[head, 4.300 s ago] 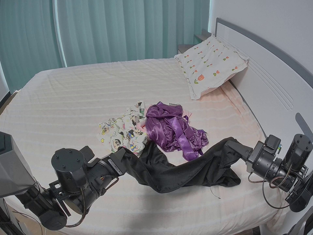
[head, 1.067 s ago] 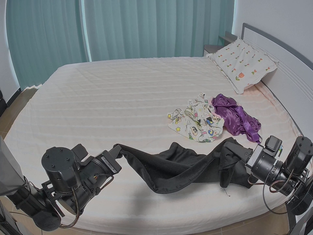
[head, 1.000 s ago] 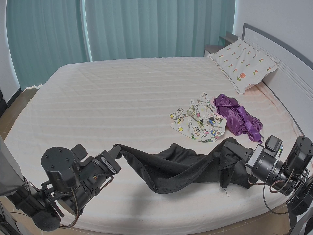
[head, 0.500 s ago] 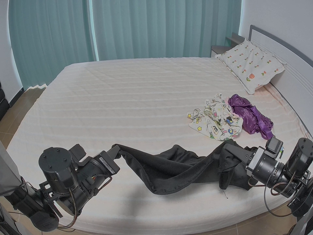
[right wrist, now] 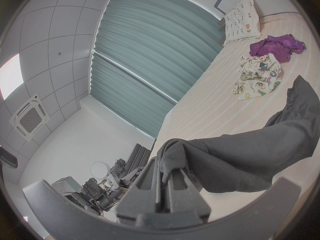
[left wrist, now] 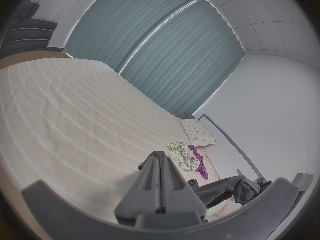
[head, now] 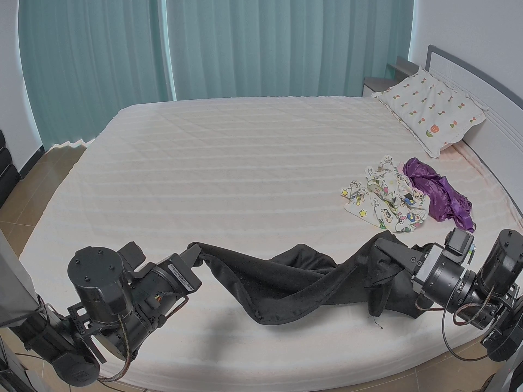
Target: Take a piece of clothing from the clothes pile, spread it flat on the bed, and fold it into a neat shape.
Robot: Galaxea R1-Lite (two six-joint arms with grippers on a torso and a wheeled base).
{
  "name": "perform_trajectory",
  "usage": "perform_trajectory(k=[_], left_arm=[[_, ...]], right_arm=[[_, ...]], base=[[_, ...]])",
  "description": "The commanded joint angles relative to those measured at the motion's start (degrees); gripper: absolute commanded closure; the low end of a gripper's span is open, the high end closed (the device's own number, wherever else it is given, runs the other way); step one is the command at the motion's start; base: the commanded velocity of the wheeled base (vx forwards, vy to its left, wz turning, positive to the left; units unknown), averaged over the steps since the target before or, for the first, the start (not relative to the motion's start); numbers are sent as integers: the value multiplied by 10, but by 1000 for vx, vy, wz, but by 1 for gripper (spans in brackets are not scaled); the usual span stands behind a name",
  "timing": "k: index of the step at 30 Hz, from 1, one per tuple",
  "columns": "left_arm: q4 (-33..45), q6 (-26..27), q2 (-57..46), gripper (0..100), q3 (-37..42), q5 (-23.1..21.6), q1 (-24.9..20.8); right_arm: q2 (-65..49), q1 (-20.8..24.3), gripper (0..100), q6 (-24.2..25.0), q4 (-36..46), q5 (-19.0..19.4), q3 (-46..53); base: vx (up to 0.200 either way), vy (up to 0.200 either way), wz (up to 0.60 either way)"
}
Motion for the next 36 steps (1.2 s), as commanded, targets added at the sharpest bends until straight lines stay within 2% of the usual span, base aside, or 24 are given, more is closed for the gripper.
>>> perform_trajectory(k=[1, 6, 14, 24, 29, 32, 36], left_arm=[[0, 0, 6, 100, 0, 0, -1], [-1, -1, 13, 100, 0, 0, -2], [-1, -1, 12, 100, 2, 0, -4], [0, 14, -25, 100, 4, 1, -10], [10, 26, -83, 100, 13, 1, -39], [37, 33, -114, 100, 8, 4, -41], [66, 53, -177, 100, -1, 7, -41]], right_arm=[[3, -2, 100, 0, -6, 1, 0], [4, -2, 100, 0, -6, 3, 1], [4, -3, 100, 2, -6, 6, 1], [-60, -5, 100, -1, -2, 4, 1], [-122, -3, 100, -4, 3, 9, 3], [-161, -2, 100, -11, 17, 10, -2], [-260, -3, 100, -16, 96, 10, -49]], base=[[0, 0, 0], [0, 0, 0], [-200, 0, 0], [-200, 0, 0], [-200, 0, 0], [-200, 0, 0], [-200, 0, 0]])
